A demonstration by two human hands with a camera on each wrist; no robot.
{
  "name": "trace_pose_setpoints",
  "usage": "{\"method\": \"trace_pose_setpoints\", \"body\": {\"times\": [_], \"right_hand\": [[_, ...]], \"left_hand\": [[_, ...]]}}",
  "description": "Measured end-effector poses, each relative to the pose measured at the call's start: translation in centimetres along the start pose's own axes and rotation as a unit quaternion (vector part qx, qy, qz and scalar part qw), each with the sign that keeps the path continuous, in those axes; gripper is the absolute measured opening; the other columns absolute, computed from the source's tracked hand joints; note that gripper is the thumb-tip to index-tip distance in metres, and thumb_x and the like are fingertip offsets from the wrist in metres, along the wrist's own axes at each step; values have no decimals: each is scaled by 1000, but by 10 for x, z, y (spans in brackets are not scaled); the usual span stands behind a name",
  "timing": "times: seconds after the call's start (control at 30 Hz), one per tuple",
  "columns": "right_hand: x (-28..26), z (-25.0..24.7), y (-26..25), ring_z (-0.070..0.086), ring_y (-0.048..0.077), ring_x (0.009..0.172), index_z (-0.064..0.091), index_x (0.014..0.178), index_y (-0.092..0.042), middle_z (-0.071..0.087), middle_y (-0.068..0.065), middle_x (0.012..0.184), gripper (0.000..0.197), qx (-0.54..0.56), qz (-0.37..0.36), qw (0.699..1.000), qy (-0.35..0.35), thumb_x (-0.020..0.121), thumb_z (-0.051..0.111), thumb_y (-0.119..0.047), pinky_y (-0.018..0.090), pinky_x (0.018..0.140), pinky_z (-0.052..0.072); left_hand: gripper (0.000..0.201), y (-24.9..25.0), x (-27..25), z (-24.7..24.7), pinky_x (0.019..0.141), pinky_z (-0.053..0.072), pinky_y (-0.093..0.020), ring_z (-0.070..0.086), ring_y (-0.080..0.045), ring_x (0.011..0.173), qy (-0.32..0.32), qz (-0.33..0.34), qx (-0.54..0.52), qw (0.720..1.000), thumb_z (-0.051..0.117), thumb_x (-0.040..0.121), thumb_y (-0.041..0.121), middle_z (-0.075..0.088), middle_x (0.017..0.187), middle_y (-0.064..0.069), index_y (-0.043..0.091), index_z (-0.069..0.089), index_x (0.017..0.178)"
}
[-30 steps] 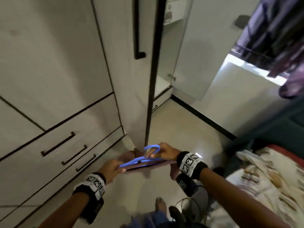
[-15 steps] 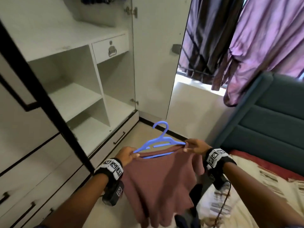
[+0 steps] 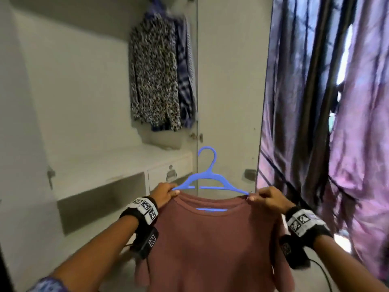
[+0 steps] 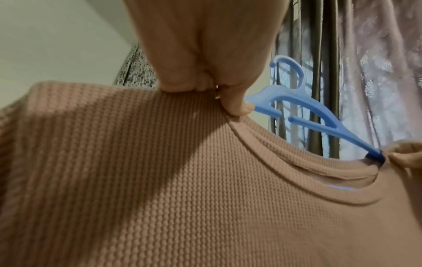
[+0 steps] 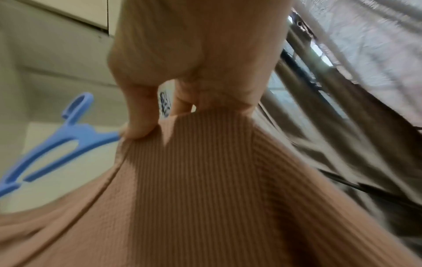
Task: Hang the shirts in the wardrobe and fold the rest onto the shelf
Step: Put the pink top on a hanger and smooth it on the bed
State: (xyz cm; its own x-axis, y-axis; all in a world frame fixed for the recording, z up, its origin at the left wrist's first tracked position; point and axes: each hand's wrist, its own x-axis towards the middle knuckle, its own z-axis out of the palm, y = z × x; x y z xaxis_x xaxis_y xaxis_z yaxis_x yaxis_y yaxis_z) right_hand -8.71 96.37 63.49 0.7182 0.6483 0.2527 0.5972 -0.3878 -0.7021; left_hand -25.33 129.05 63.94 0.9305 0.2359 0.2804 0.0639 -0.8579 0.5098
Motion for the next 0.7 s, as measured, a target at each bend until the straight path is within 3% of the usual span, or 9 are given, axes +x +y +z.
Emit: {"method": "trace_pose_setpoints", "body": {"times": [0.1,0.17,0.23,0.3,0.4,0.47,0.53,0.6,0.7], "right_hand": [[88,-42,-35,39,1,47,50,56,-14,44,-10,50,33,12,-64,997,-39,78,73,-23,16,49,30],[140,-66,-60,41,1,50,51,63,-10,45,-8,54,28,29,-112,993,-38,77,70,-22,15,49,31],[193,-86,-82,43,4,56,54,68,-5,47,-1,61,30,33,-170,985,6,76,66,-31,18,52,33],[237,-98,-100,43,7,61,55,71,3,46,3,65,49,30,-223,971,79,72,64,-44,25,56,33],[293,-116,-133,43,13,62,56,71,-1,46,3,63,46,22,-262,951,161,74,62,-46,32,59,33],[325,-123,-155,45,17,63,57,69,-6,47,2,60,29,2,-274,943,190,82,66,-30,32,60,34],[362,-133,-175,47,21,64,59,71,-5,49,2,61,22,-9,-285,933,217,85,66,-21,32,61,34],[397,-146,-194,51,25,68,62,77,-2,54,6,65,21,-24,-296,922,248,85,65,-20,32,63,35],[442,-163,-220,53,28,74,64,80,1,60,14,72,21,-25,-323,902,286,86,64,-20,31,64,34]], "left_hand": [[17,-1,66,-61,63,26,-27,49,-15,76,69,17,42,997,55,91,20,50,65,0,12,52,77],[18,0,104,-100,64,28,-25,50,-12,79,118,23,37,992,53,89,28,58,73,-6,12,57,81],[22,5,143,-141,67,31,-24,54,-14,85,164,22,54,985,56,91,24,64,89,-13,5,65,94],[20,6,175,-171,71,34,-26,59,-24,90,240,24,70,968,56,92,14,66,94,-17,-1,66,101],[28,4,220,-209,92,41,-38,59,-32,106,357,34,102,928,63,87,10,65,110,-19,4,62,115],[54,-3,249,-231,105,31,-47,46,-35,123,363,-10,163,917,68,82,18,53,130,-18,10,49,132],[73,-10,275,-251,110,25,-49,35,-35,131,338,-78,213,913,69,82,32,40,141,-16,14,32,143],[79,-10,300,-265,110,27,-46,34,-33,133,328,-107,247,906,66,82,43,37,145,-15,16,27,145],[74,-1,324,-280,111,25,-35,32,-29,136,326,-138,242,903,61,87,40,33,147,-16,9,25,144]]}}
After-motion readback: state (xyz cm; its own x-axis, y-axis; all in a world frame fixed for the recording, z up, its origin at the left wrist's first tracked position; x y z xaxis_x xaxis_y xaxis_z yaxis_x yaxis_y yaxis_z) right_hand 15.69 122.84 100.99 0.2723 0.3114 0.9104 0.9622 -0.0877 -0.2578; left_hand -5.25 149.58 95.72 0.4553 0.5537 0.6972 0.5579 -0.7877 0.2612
